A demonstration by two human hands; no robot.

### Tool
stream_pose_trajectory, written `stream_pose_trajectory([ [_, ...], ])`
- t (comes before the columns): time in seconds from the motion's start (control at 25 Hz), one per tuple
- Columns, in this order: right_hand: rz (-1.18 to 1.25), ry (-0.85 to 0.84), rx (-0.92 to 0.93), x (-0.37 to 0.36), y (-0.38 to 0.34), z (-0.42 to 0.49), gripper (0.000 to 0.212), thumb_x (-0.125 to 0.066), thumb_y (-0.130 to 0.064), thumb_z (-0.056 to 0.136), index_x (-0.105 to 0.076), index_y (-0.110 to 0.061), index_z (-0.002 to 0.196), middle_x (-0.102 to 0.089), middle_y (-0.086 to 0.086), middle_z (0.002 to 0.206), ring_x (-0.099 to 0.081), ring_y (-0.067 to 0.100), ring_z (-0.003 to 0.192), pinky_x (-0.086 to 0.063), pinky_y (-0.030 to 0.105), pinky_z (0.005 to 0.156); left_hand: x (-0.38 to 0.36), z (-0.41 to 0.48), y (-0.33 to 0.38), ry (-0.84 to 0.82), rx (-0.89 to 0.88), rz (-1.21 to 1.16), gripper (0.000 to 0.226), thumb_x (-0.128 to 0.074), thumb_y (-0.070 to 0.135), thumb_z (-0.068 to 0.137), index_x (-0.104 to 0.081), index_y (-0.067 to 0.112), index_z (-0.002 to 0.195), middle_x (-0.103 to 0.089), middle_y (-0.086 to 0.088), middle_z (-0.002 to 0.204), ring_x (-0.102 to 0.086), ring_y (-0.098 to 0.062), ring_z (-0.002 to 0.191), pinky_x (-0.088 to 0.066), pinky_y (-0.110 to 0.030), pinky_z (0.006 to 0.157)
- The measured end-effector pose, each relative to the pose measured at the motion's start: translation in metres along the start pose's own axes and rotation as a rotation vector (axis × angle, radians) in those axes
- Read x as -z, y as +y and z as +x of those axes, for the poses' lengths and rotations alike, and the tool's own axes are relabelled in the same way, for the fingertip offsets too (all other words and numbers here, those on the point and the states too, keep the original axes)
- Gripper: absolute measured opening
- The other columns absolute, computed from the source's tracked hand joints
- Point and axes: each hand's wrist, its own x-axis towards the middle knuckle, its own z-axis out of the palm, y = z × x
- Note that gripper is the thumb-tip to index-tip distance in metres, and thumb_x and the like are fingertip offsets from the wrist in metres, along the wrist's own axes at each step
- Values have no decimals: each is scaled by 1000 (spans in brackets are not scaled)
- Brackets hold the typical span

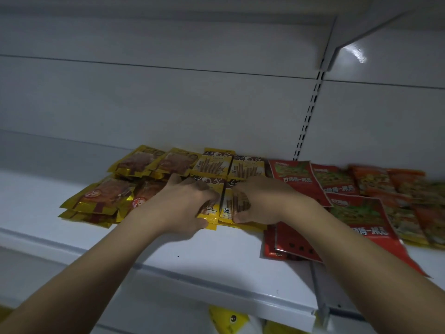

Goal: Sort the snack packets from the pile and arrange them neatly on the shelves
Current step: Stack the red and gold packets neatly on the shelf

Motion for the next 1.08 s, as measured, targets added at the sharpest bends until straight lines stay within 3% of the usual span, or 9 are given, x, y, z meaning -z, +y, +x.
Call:
stream_pose_trajectory([
  [0.12,116,108,-58,23,25,-21,74,-62,-50,90,-28,-29,152,-34,1,155,-35,23,140,-36,38,111,15,11,9,57,-24,-47,55,-55,57,89,-43,39,139,-48,8,142,-40,-18,134,-24,-46,111],
  [0.28,181,155,-239,34,92,-54,51,-61,-41,93,-47,-28,141,-50,3,142,-48,23,127,-40,36,103,36,43,38,48,-9,-51,59,-43,61,94,-31,41,148,-37,7,154,-33,-19,141,-21,-42,115],
  [0.48,173,68,-444,10,160,-71,47,-57,-29,97,-46,-26,143,-48,5,145,-47,25,128,-38,31,100,41,106,93,42,-61,-156,56,-41,63,94,-37,40,145,-54,-1,133,-54,-26,121,-42,-42,102],
  [0.6,104,45,-442,-7,178,-56,48,-54,-33,98,-43,-30,145,-47,5,147,-48,26,130,-39,33,104,25,146,119,-1,-68,-181,57,-44,67,90,-51,36,136,-62,-4,124,-60,-29,112,-47,-44,96],
  [0.72,41,-1,-408,-19,188,-43,40,-51,-26,98,-52,-24,138,-53,7,142,-52,27,125,-43,34,103,13,170,129,-163,-62,-92,59,-42,64,93,-42,36,144,-50,-3,145,-50,-28,128,-41,-45,106],
  [0.8,81,-23,-399,-23,191,-40,37,-49,-21,100,-55,-20,137,-52,8,142,-51,28,127,-40,34,104,14,175,127,-189,-99,-117,55,-44,54,97,-36,35,148,-47,-3,148,-49,-25,129,-41,-33,104],
  [0.88,130,-8,-395,-27,194,-39,38,-48,-21,100,-54,-22,138,-51,7,144,-50,28,128,-40,35,106,15,174,122,-191,-129,-188,52,-47,45,100,-36,32,149,-53,-6,142,-54,-23,123,-39,-24,92],
  [0.96,175,0,-395,-32,195,-37,38,-48,-23,100,-53,-23,138,-51,7,144,-50,28,127,-40,37,107,17,172,121,-209,-126,-170,52,-44,44,102,-34,28,151,-57,-11,137,-56,-24,120,-37,-22,86],
  [1.08,227,87,-403,-34,193,-45,42,-46,-27,101,-46,-26,144,-45,8,149,-45,29,132,-37,39,110,20,162,125,-194,-81,-154,54,-41,50,101,-33,31,151,-50,-11,144,-49,-29,129,-37,-35,103],
])
